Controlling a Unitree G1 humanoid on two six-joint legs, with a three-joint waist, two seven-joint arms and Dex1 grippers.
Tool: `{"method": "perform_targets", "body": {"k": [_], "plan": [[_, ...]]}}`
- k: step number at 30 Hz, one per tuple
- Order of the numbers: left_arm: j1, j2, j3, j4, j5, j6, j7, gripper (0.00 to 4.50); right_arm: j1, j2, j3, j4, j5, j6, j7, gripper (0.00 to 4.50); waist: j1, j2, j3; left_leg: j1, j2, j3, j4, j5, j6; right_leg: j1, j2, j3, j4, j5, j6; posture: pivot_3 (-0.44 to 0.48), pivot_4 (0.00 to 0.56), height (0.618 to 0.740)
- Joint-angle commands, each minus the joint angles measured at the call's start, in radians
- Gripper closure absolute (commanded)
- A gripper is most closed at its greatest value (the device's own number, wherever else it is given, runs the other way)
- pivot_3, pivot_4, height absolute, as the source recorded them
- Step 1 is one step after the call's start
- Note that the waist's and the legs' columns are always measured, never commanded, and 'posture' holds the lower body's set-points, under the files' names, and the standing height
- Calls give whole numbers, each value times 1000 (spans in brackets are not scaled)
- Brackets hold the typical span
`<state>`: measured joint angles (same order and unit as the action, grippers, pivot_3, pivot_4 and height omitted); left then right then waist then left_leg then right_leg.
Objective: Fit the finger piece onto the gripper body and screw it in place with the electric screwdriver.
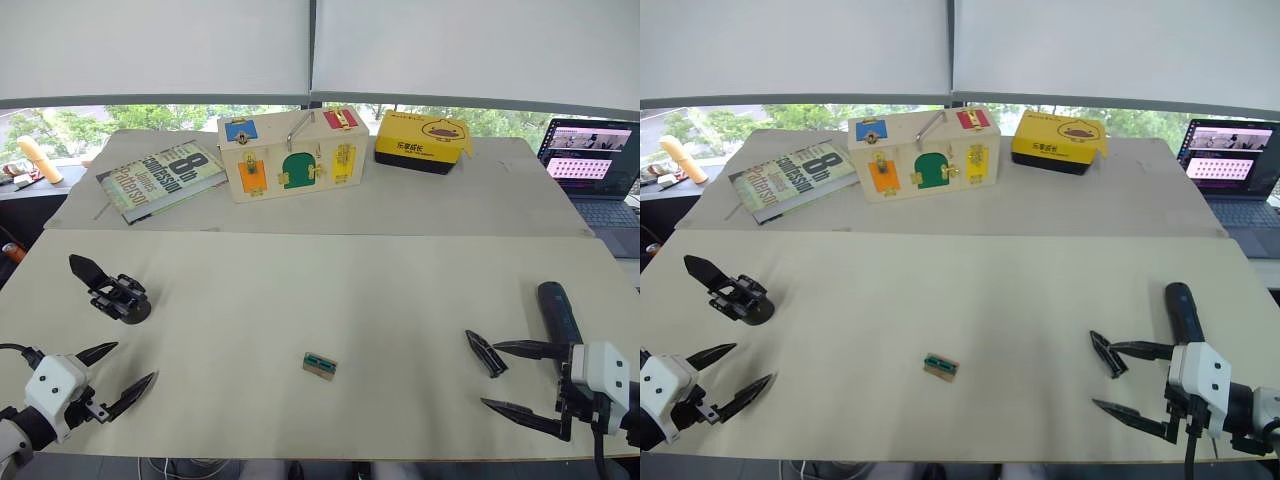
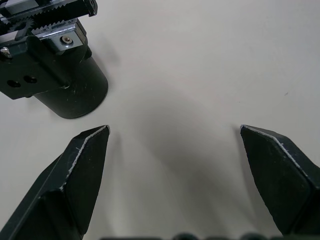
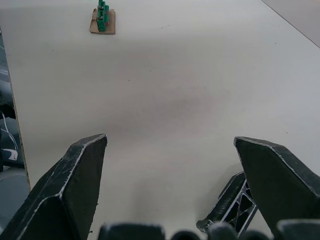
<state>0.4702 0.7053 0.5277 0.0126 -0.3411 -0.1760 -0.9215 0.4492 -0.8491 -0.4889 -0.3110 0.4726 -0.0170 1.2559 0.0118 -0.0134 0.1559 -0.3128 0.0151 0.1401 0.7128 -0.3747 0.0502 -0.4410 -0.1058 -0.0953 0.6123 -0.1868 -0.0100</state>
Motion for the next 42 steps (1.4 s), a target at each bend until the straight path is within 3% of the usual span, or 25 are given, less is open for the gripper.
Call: {"method": "perform_targets", "body": {"k": [1, 5, 9, 16, 21, 25, 31, 42], "plan": [[10, -13, 50, -36, -38, 14, 25, 94, -26, 11, -7, -18, 30, -25, 4, 0, 0, 0, 0, 0, 0, 0, 0, 0, 0, 0, 0, 0, 0, 0, 0, 0, 150, 740], [13, -85, 139, -99, -144, 99, 118, 94, -108, 41, 29, -77, 87, 22, -48, 0, -5, 0, 0, 0, 0, -1, 0, 0, 0, 0, -1, 0, 0, 0, 0, 0, 150, 740], [36, -181, 258, -81, -108, 72, 286, 94, -209, 109, 106, -184, 148, 79, -159, 0, -7, 0, 0, 0, 0, -2, 0, 0, 0, 0, -2, 1, 0, 2, 2, 0, 150, 740], [115, -325, 326, -83, -150, 78, 382, 94, -332, 270, 224, -250, 143, 40, -298, 0, 3, -3, -1, -1, 0, -2, 0, -1, 0, 0, -2, -3, -1, 2, 2, 0, 150, 740], [147, -397, 278, -190, -146, 69, 404, 94, -315, 274, 280, -243, 167, -11, -179, 0, 9, -6, -2, -3, -1, -2, 1, -1, 1, 0, -2, -5, -1, 1, 2, 0, 150, 740], [107, -399, 231, -254, -125, 106, 452, 94, -322, 234, 277, -236, 182, 10, -129, 0, 7, -6, -2, -2, -1, -2, 2, -1, 2, 0, -2, -4, -1, 1, -1, 0, 150, 740], [-13, -382, 99, -313, 4, 240, 599, 94, -389, 205, 285, -249, 201, 81, -186, 0, 2, -6, -3, -2, -1, -2, 2, 2, 7, 1, 2, -4, 0, 4, 1, 0, 150, 740], [-253, -337, -32, -119, 73, 305, 632, 94, -423, 213, 295, -254, 181, 102, -245, 0, 0, -6, -3, -2, -1, -1, 1, 4, 5, 0, 9, -5, 0, 4, 1, 0, 150, 740]]}}
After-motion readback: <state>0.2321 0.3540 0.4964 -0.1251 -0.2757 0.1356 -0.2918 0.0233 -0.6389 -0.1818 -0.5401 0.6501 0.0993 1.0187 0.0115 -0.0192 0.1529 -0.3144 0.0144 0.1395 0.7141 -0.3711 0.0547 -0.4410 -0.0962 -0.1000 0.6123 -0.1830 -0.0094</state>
